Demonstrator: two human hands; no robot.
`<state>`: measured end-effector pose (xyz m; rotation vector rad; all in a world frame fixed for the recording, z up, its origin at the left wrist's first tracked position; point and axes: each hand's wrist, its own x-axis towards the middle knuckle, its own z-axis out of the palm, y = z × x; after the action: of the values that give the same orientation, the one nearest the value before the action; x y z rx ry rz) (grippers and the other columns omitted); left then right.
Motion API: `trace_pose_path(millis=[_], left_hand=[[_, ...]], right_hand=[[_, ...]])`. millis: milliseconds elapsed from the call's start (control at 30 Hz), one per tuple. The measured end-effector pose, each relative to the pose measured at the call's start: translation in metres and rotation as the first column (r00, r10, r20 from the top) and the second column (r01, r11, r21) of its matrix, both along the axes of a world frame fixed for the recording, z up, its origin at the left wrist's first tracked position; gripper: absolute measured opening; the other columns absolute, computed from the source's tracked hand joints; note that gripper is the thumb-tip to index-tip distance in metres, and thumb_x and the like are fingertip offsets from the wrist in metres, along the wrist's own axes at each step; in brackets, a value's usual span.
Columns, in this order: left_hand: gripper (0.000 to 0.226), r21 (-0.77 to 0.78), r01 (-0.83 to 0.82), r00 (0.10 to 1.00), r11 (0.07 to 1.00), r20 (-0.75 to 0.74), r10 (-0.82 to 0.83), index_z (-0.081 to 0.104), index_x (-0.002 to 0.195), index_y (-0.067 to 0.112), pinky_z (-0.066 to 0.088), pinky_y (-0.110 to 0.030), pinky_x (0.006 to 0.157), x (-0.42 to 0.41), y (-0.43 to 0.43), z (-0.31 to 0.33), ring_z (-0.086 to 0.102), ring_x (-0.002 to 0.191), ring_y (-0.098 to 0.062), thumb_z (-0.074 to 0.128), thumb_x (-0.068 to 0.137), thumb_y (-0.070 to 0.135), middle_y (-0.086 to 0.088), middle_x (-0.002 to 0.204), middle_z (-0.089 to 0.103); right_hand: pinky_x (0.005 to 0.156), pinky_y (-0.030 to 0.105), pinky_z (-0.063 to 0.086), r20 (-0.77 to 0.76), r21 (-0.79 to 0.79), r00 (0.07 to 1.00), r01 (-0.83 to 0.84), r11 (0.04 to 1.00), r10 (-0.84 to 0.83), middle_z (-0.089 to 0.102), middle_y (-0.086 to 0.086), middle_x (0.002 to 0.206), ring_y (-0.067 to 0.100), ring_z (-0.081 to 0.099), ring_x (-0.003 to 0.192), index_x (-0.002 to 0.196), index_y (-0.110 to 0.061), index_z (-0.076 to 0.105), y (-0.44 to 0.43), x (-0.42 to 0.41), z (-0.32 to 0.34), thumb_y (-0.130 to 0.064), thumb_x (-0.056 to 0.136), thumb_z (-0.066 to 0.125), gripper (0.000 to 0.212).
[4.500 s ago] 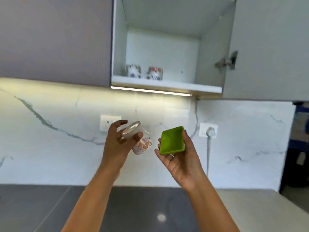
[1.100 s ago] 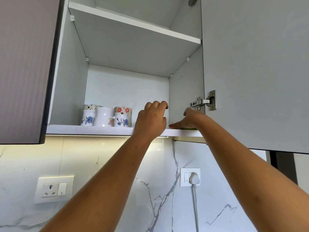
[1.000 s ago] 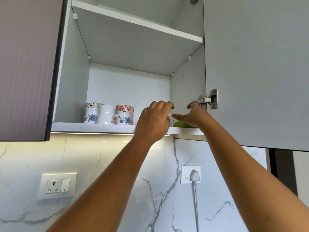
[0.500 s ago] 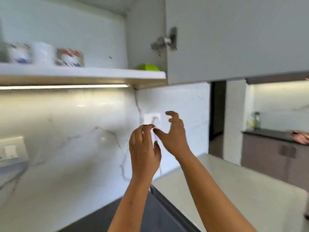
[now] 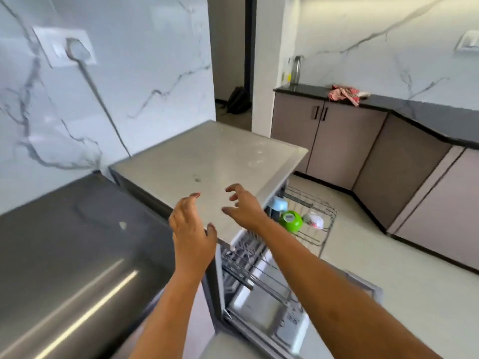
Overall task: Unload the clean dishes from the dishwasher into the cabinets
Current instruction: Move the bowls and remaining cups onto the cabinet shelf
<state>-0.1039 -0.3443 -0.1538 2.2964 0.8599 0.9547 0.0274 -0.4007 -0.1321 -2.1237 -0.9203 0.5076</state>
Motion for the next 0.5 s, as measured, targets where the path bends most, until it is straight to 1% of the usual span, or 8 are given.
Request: trace_pose_path(millis=[67, 100, 167, 233, 300, 333, 433, 500], left_hand=[[0.069, -0.033, 0.077, 0.997, 0.996, -0.007, -0.077, 0.038, 0.134, 0.010, 0.028, -0.039, 0.104, 0.026, -0.043, -0.014, 0.032, 0.126, -0.030, 0.063, 0.071, -0.002, -0.013, 0.135, 0.037], [0.069, -0.047, 0.119, 0.993, 0.992, -0.017, -0.120, 0.038, 0.134, 0.009, 0.026, -0.038, 0.106, 0.037, -0.063, -0.022, 0.032, 0.127, -0.029, 0.062, 0.070, -0.003, -0.013, 0.134, 0.039], [0.068, -0.098, 0.178, 0.982, 0.979, -0.046, -0.183, 0.038, 0.134, 0.010, 0.023, -0.035, 0.107, 0.054, -0.097, -0.039, 0.032, 0.128, -0.027, 0.061, 0.071, -0.001, -0.011, 0.134, 0.039], [0.066, -0.155, 0.208, 0.968, 0.966, -0.111, -0.227, 0.037, 0.134, 0.015, 0.020, -0.030, 0.105, 0.065, -0.121, -0.060, 0.030, 0.128, -0.024, 0.059, 0.074, 0.004, -0.009, 0.134, 0.037], [0.063, -0.186, 0.241, 0.947, 0.953, -0.170, -0.273, 0.036, 0.134, 0.017, 0.018, -0.023, 0.098, 0.071, -0.130, -0.079, 0.030, 0.126, -0.023, 0.060, 0.076, 0.008, -0.009, 0.133, 0.036], [0.061, -0.206, 0.244, 0.936, 0.948, -0.204, -0.286, 0.037, 0.133, 0.018, 0.018, -0.023, 0.095, 0.077, -0.132, -0.092, 0.031, 0.124, -0.023, 0.061, 0.077, 0.010, -0.008, 0.133, 0.036], [0.055, -0.294, 0.225, 0.919, 0.929, -0.253, -0.303, 0.040, 0.129, 0.020, 0.023, -0.026, 0.089, 0.103, -0.126, -0.120, 0.033, 0.119, -0.018, 0.063, 0.079, 0.015, -0.005, 0.132, 0.037], [0.052, -0.360, 0.214, 0.903, 0.908, -0.281, -0.325, 0.041, 0.127, 0.020, 0.024, -0.028, 0.090, 0.131, -0.119, -0.138, 0.030, 0.121, -0.017, 0.065, 0.080, 0.018, -0.004, 0.134, 0.036]], right_hand=[[0.074, 0.025, 0.043, -0.018, -0.081, 0.999, 0.049, 0.996, -0.050, 0.056, 0.006, 0.107, 0.018, 0.054, 0.090, 0.126, -0.014, 0.047, -0.054, 0.027, -0.027, -0.020, 0.084, 0.067, 0.047], [0.072, 0.024, 0.042, -0.013, -0.123, 0.996, 0.083, 0.989, -0.085, 0.058, 0.007, 0.104, 0.018, 0.055, 0.088, 0.125, -0.012, 0.049, -0.078, 0.039, -0.038, -0.019, 0.084, 0.067, 0.046], [0.077, 0.028, 0.044, -0.018, -0.204, 0.987, 0.150, 0.968, -0.157, 0.062, 0.012, 0.107, 0.024, 0.057, 0.093, 0.123, -0.011, 0.052, -0.127, 0.062, -0.062, -0.020, 0.084, 0.066, 0.042], [0.081, 0.030, 0.045, -0.042, -0.282, 0.976, 0.194, 0.940, -0.214, 0.062, 0.013, 0.111, 0.028, 0.058, 0.100, 0.123, -0.012, 0.053, -0.166, 0.080, -0.084, -0.020, 0.085, 0.065, 0.041], [0.083, 0.030, 0.045, -0.047, -0.341, 0.968, 0.218, 0.914, -0.248, 0.062, 0.013, 0.114, 0.029, 0.058, 0.103, 0.123, -0.012, 0.054, -0.192, 0.096, -0.103, -0.018, 0.084, 0.066, 0.041], [0.084, 0.030, 0.044, -0.058, -0.370, 0.963, 0.224, 0.902, -0.263, 0.061, 0.013, 0.115, 0.029, 0.057, 0.104, 0.122, -0.011, 0.054, -0.202, 0.104, -0.115, -0.017, 0.084, 0.067, 0.041], [0.074, 0.022, 0.038, -0.081, -0.413, 0.951, 0.242, 0.878, -0.300, 0.062, 0.011, 0.105, 0.023, 0.054, 0.093, 0.120, -0.010, 0.056, -0.217, 0.131, -0.143, -0.015, 0.084, 0.067, 0.039], [0.074, 0.023, 0.039, -0.078, -0.434, 0.951, 0.238, 0.869, -0.299, 0.061, 0.011, 0.103, 0.024, 0.055, 0.093, 0.121, -0.009, 0.057, -0.219, 0.152, -0.160, -0.014, 0.084, 0.066, 0.038]])
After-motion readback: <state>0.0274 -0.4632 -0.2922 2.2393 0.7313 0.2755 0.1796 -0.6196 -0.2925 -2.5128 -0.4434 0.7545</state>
